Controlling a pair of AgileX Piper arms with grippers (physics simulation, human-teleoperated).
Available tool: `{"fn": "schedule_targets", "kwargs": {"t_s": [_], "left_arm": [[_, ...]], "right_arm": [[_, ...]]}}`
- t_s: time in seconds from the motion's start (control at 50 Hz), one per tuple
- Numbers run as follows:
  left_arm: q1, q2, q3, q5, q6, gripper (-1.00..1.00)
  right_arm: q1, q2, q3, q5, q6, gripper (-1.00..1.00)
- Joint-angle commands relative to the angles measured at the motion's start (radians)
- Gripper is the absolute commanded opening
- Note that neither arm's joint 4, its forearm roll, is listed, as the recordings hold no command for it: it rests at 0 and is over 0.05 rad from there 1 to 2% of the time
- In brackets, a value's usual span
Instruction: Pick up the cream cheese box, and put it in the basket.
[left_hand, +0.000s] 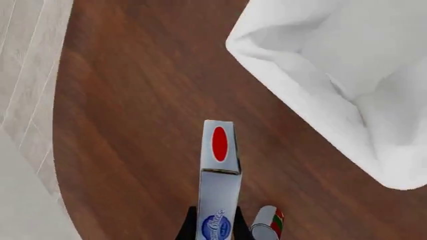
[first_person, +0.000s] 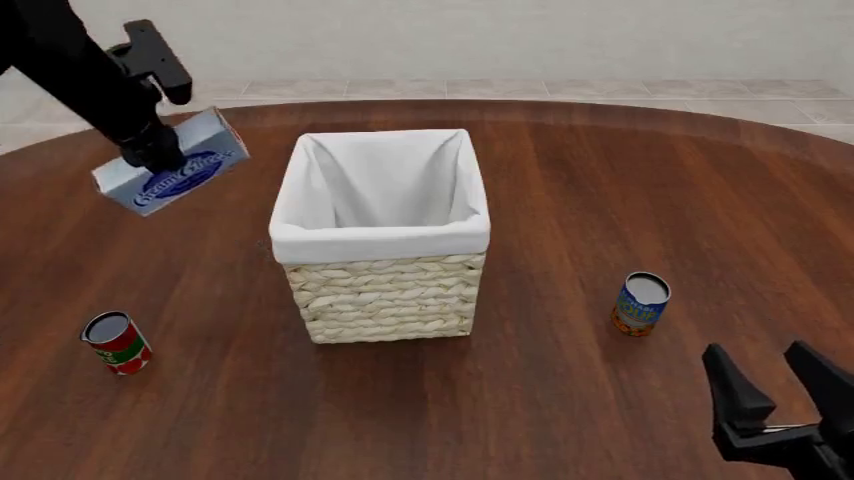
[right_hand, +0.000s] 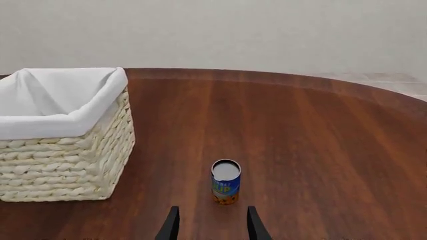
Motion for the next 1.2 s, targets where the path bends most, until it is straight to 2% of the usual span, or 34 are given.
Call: {"fn": "schedule_targets", "kwargs": {"t_s": [0.02, 0.04, 0.06, 0.1, 0.18, 0.22, 0.28, 0.32, 0.34, 0.36, 0.46, 0.5, 0.54, 0.56, 0.58, 0.6, 0.62, 0.66, 0.78, 0.8, 0.84, 0.86, 0.92, 0.96, 1.02, 1.1, 1.12, 1.16, 1.2], "left_arm": [[0.034, 0.024, -0.231, 0.046, -0.189, -1.0], [0.022, 0.013, -0.226, 0.046, -0.192, -1.0], [-0.001, -0.016, -0.194, 0.046, -0.165, -1.0], [-0.035, -0.042, -0.181, 0.046, -0.207, -1.0], [0.006, -0.017, -0.282, 0.046, -0.25, -1.0], [-0.047, -0.038, -0.295, 0.046, -0.293, -1.0], [-0.081, -0.06, -0.301, 0.046, -0.291, -1.0], [-0.082, -0.067, -0.311, 0.046, -0.242, -1.0], [-0.082, -0.067, -0.311, 0.046, -0.242, -1.0], [-0.096, -0.069, -0.314, 0.046, -0.27, -1.0], [-0.133, -0.078, -0.316, 0.046, -0.312, -1.0], [-0.138, -0.074, -0.315, 0.046, -0.364, -1.0], [-0.152, -0.078, -0.309, 0.046, -0.359, -1.0], [-0.146, -0.072, -0.35, 0.046, -0.327, -1.0], [-0.136, -0.055, -0.395, 0.046, -0.325, -1.0], [-0.128, -0.036, -0.423, 0.046, -0.383, -1.0], [-0.177, -0.055, -0.382, 0.046, -0.433, -1.0], [-0.227, -0.081, -0.351, 0.046, -0.423, -1.0], [-0.252, -0.078, -0.37, 0.046, -0.442, -1.0], [-0.3, -0.087, -0.376, 0.046, -0.482, -1.0], [-0.315, -0.088, -0.384, 0.046, -0.478, -1.0], [-0.326, -0.086, -0.392, 0.046, -0.499, -1.0], [-0.341, -0.085, -0.373, 0.046, -0.475, -1.0], [-0.386, -0.088, -0.379, 0.045, -0.515, -1.0], [-0.412, -0.086, -0.378, 0.045, -0.523, -1.0], [-0.452, -0.112, -0.317, 0.02, -0.524, -1.0], [-0.472, -0.131, -0.272, -0.017, -0.539, -1.0], [-0.478, -0.139, -0.244, -0.041, -0.547, -1.0], [-0.501, -0.164, -0.163, -0.084, -0.555, -1.0]], "right_arm": [[0.001, -0.023, 0.0, 0.019, 0.0, 1.0], [0.002, -0.026, 0.0, 0.022, -0.001, 1.0], [0.002, -0.027, 0.0, 0.023, -0.001, 1.0], [0.002, -0.036, 0.0, 0.033, -0.001, 1.0], [0.003, -0.051, 0.0, 0.045, 0.0, 1.0], [0.004, -0.075, 0.0, 0.066, -0.002, 1.0], [-0.002, -0.099, 0.0, 0.083, 0.0, 1.0], [-0.006, -0.107, 0.0, 0.088, 0.0, 1.0], [-0.006, -0.107, 0.0, 0.088, 0.0, 1.0], [-0.007, -0.111, 0.0, 0.09, 0.006, 1.0], [-0.01, -0.131, 0.0, 0.104, 0.005, 1.0], [-0.01, -0.135, 0.0, 0.108, 0.004, 1.0], [-0.009, -0.134, 0.0, 0.108, 0.004, 1.0], [-0.008, -0.135, 0.0, 0.108, 0.004, 1.0], [-0.007, -0.137, 0.0, 0.11, 0.004, 1.0], [-0.006, -0.143, 0.0, 0.115, 0.004, 1.0], [-0.007, -0.143, 0.0, 0.116, 0.004, 1.0], [-0.007, -0.14, 0.0, 0.112, 0.004, 1.0], [-0.007, -0.135, 0.0, 0.106, 0.006, 1.0], [-0.002, -0.145, 0.0, 0.114, 0.007, 1.0], [-0.001, -0.148, 0.0, 0.116, 0.008, 1.0], [-0.002, -0.149, 0.0, 0.116, 0.012, 1.0], [-0.003, -0.155, 0.0, 0.12, 0.009, 1.0], [-0.003, -0.154, 0.0, 0.12, 0.008, 1.0], [-0.002, -0.154, 0.0, 0.119, 0.006, 1.0], [-0.001, -0.156, 0.0, 0.12, 0.007, 1.0], [-0.001, -0.154, 0.0, 0.118, 0.008, 1.0], [-0.001, -0.15, 0.0, 0.115, 0.008, 1.0], [0.001, -0.15, 0.0, 0.115, 0.008, 1.0]]}}
